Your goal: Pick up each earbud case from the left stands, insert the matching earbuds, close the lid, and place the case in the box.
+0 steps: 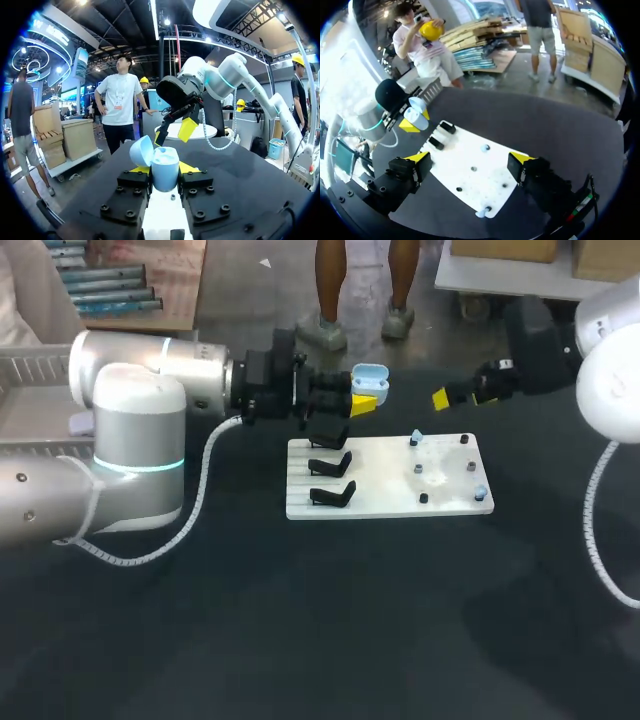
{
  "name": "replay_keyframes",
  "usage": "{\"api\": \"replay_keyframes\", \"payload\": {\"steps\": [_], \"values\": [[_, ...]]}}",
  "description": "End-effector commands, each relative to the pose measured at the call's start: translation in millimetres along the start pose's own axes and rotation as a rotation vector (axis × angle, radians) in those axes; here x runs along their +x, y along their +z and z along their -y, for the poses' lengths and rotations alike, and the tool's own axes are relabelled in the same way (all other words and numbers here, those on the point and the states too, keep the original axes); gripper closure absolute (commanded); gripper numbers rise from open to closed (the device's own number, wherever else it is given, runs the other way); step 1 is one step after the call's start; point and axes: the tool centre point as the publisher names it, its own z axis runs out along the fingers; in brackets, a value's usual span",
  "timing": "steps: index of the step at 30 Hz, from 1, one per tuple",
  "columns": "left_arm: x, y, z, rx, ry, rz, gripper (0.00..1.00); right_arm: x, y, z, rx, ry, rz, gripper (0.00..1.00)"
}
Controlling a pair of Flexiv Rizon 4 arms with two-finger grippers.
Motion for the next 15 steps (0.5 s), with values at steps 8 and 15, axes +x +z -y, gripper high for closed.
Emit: {"api": "replay_keyframes", "payload": {"steps": [8, 15], "values": [[-7.0, -15, 13.7, -0.027, -0.004, 0.083, 1.0, 44, -28, 3, 0.27, 0.022, -0.107, 0.0], [-8.0, -17, 15.6, -0.03, -0.006, 0.083, 1.0, 67, -34, 9, 0.349, 0.04, -0.182, 0.0]]}}
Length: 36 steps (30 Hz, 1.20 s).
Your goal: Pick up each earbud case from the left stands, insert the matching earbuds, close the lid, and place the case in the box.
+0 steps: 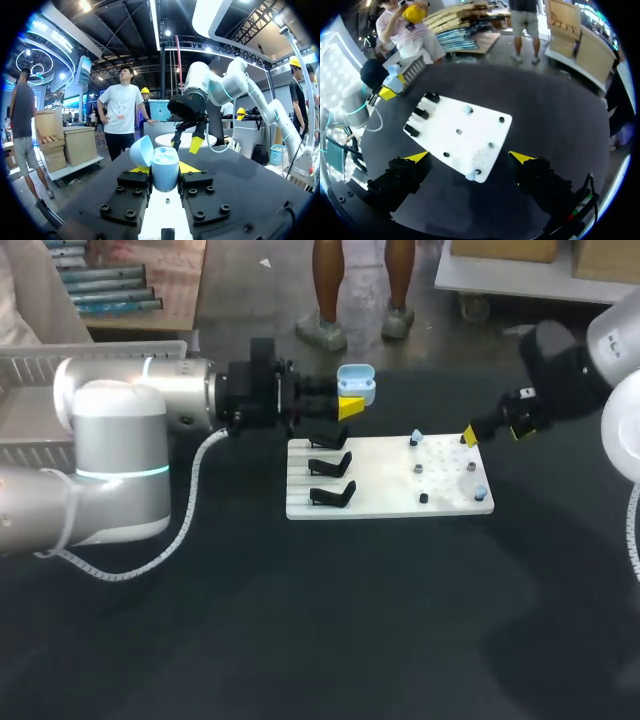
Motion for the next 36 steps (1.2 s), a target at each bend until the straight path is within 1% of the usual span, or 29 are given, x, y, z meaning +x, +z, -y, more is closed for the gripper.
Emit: {"api": "replay_keyframes", "payload": {"steps": [1, 5, 6, 7, 32, 36], "values": [[-0.3, -2, 3.3, -0.012, 0.002, 0.004, 1.0, 11, -7, 0, 0.194, 0.012, -0.013, 0.0], [-1.3, -2, 4.1, -0.013, 0.003, 0.004, 1.0, 19, -7, 1, 0.211, 0.018, -0.034, 0.0], [-1.4, -2, 4.2, -0.012, 0.004, 0.004, 1.0, 19, -7, 1, 0.247, 0.011, -0.033, 0.0], [-1.5, -2, 4.3, -0.013, 0.003, 0.004, 1.0, 19, -7, 1, 0.261, 0.012, -0.042, 0.0], [-1.6, -3, 4.6, -0.01, -0.005, 0.0, 1.0, 19, -7, 1, 0.261, 0.012, -0.042, 0.0], [-1.6, -3, 4.6, -0.01, -0.005, 0.0, 1.0, 28, -5, -2, 0.281, 0.018, -0.057, 0.0]]}}
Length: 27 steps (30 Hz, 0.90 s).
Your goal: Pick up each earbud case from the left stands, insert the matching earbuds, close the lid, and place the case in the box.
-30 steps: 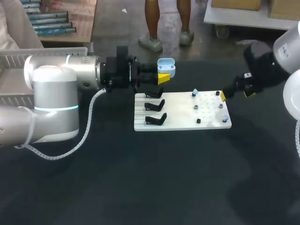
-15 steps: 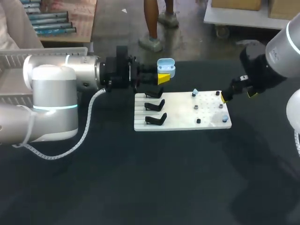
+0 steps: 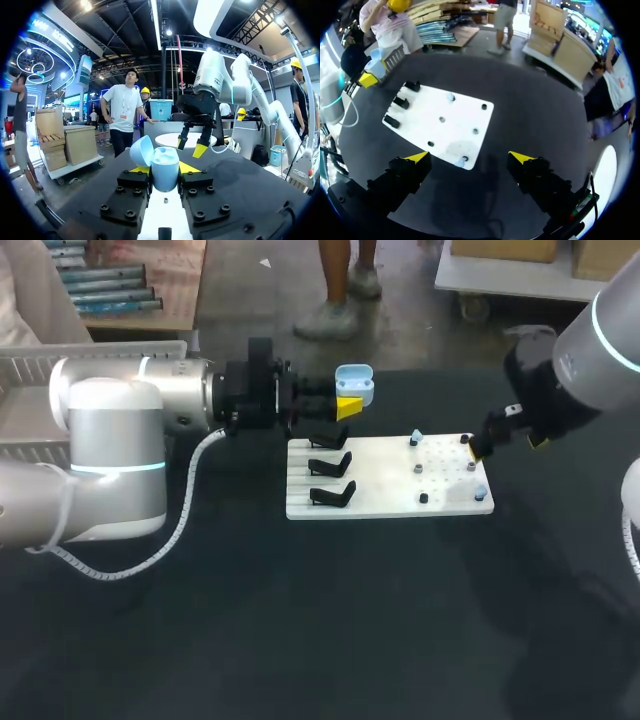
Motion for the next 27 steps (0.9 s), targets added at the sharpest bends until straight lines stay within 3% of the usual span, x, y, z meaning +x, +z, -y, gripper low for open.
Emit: {"api": "replay_keyframes", "payload": {"steps": [1, 12, 18, 27], "values": [[0.5, 0, 1.2, -0.005, 0.004, 0.004, 1.0, 10, 1, -5, 0.031, 0.007, -0.006, 0.0], [0.5, 0, 1.2, -0.005, 0.004, 0.004, 1.0, 24, 13, -19, 0.115, -0.036, -0.121, 0.0], [0.5, 0, 1.2, -0.005, 0.004, 0.004, 1.0, 28, 19, -27, 0.114, -0.149, -0.167, 0.0], [0.5, 0, 1.2, -0.005, 0.004, 0.004, 1.0, 35, 33, -23, 0.126, -0.171, -0.23, 0.0]]}}
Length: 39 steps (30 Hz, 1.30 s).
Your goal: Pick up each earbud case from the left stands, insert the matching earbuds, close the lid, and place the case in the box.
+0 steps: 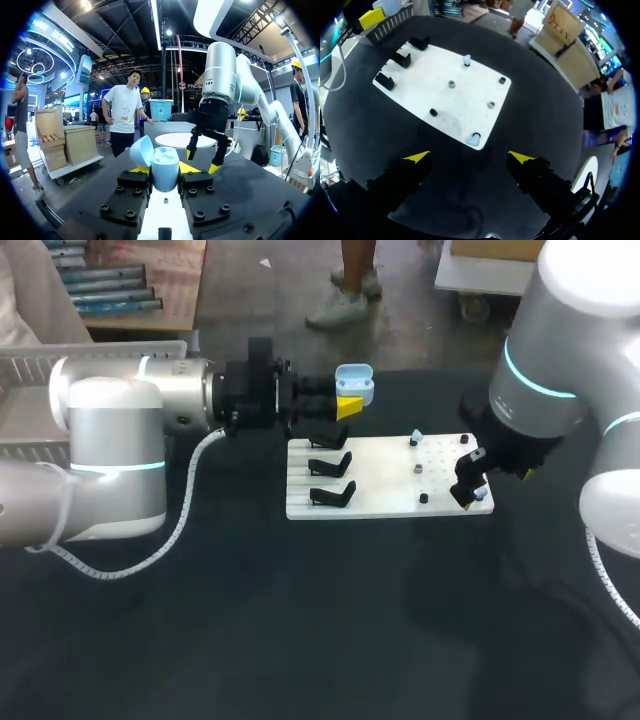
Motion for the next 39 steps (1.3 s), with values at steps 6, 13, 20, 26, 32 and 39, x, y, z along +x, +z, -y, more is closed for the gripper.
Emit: {"api": "replay_keyframes", "payload": {"steps": [6, 13, 20, 26, 32, 39], "values": [[0.8, 0, 1.3, -0.005, 0.004, 0.005, 1.0, -10, 22, -2, 0.001, -0.011, -0.057, 0.0], [0.8, 0, 1.3, -0.005, 0.004, 0.005, 1.0, -12, 33, 2, 0.016, 0.0, -0.082, 0.03], [0.8, 0, 1.3, -0.005, 0.004, 0.005, 1.0, -11, 36, 4, 0.022, 0.006, -0.098, 0.15], [0.8, 0, 1.3, -0.005, 0.004, 0.005, 1.0, -10, 35, 5, 0.022, 0.017, -0.105, 0.24], [0.8, 0, 1.3, -0.005, 0.004, 0.005, 1.0, -10, 36, 4, 0.023, 0.029, -0.106, 0.43], [0.8, 0, 1.3, -0.005, 0.004, 0.005, 1.0, -10, 37, 2, 0.024, 0.05, -0.11, 0.51]]}}
